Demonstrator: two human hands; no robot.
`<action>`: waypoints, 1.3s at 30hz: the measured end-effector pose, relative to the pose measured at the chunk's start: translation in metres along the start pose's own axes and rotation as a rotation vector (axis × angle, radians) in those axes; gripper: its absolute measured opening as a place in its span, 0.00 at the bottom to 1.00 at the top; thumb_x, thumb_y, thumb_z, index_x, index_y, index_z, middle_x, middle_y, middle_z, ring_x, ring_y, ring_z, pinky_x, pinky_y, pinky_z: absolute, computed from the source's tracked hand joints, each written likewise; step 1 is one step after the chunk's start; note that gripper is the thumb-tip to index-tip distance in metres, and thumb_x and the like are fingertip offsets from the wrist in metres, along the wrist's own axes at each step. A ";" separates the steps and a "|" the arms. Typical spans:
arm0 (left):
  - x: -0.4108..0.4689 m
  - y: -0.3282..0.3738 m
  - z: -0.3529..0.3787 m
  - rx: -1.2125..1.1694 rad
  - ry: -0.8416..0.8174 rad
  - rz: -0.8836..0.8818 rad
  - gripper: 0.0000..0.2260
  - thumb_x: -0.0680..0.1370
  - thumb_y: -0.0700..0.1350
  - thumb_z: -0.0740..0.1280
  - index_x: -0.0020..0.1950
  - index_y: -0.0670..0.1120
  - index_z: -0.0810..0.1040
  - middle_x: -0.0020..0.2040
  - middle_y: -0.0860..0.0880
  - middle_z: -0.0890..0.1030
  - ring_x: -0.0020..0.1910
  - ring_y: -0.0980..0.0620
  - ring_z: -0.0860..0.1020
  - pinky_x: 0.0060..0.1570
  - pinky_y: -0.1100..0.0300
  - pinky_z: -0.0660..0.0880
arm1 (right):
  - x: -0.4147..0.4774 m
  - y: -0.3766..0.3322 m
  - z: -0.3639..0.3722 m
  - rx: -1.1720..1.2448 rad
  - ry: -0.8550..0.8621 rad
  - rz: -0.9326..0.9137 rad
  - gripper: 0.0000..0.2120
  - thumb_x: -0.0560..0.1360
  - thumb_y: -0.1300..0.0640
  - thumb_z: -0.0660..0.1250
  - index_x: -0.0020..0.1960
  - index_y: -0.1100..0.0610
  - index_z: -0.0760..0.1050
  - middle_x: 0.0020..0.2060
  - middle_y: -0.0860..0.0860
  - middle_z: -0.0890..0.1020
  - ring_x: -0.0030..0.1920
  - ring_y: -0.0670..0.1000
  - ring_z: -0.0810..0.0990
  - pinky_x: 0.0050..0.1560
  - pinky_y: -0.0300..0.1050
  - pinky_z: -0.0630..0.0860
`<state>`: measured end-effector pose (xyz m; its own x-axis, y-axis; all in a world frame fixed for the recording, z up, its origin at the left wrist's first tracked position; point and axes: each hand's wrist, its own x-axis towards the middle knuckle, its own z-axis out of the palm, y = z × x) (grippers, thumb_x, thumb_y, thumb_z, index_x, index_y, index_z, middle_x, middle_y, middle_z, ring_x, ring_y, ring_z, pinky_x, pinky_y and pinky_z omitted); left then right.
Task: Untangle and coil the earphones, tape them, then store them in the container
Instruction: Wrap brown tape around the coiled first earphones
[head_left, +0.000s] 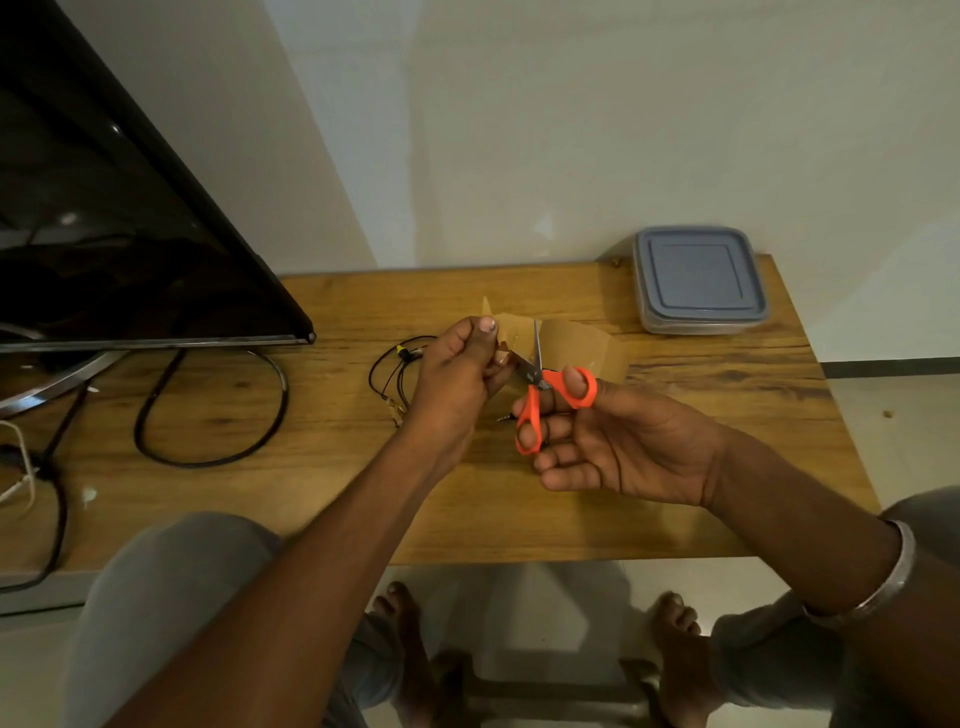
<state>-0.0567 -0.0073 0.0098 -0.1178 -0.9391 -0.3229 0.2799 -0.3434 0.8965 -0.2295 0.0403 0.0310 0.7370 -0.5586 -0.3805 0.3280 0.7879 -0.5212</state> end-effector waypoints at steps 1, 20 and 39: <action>-0.001 0.000 0.000 0.000 -0.005 0.006 0.13 0.84 0.42 0.59 0.40 0.45 0.74 0.30 0.52 0.75 0.30 0.60 0.73 0.51 0.56 0.76 | 0.000 0.001 0.000 -0.005 -0.012 0.003 0.31 0.69 0.45 0.78 0.63 0.62 0.73 0.50 0.59 0.80 0.47 0.54 0.84 0.48 0.47 0.83; -0.004 -0.002 -0.001 0.259 -0.100 0.075 0.15 0.85 0.42 0.57 0.39 0.44 0.72 0.29 0.56 0.73 0.33 0.57 0.72 0.42 0.59 0.74 | 0.010 0.005 0.002 -0.055 0.152 -0.155 0.22 0.69 0.50 0.78 0.57 0.61 0.77 0.42 0.54 0.82 0.33 0.46 0.81 0.33 0.38 0.81; -0.007 -0.004 0.008 -0.115 -0.051 -0.081 0.09 0.85 0.41 0.57 0.49 0.44 0.75 0.38 0.49 0.84 0.51 0.49 0.83 0.65 0.49 0.75 | -0.070 -0.060 -0.003 -1.232 0.522 0.355 0.18 0.73 0.49 0.73 0.61 0.55 0.79 0.48 0.52 0.85 0.45 0.53 0.87 0.48 0.50 0.85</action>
<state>-0.0644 0.0004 0.0111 -0.1914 -0.9074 -0.3741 0.3741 -0.4199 0.8269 -0.3027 0.0310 0.0869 0.2764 -0.6252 -0.7299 -0.7586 0.3244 -0.5651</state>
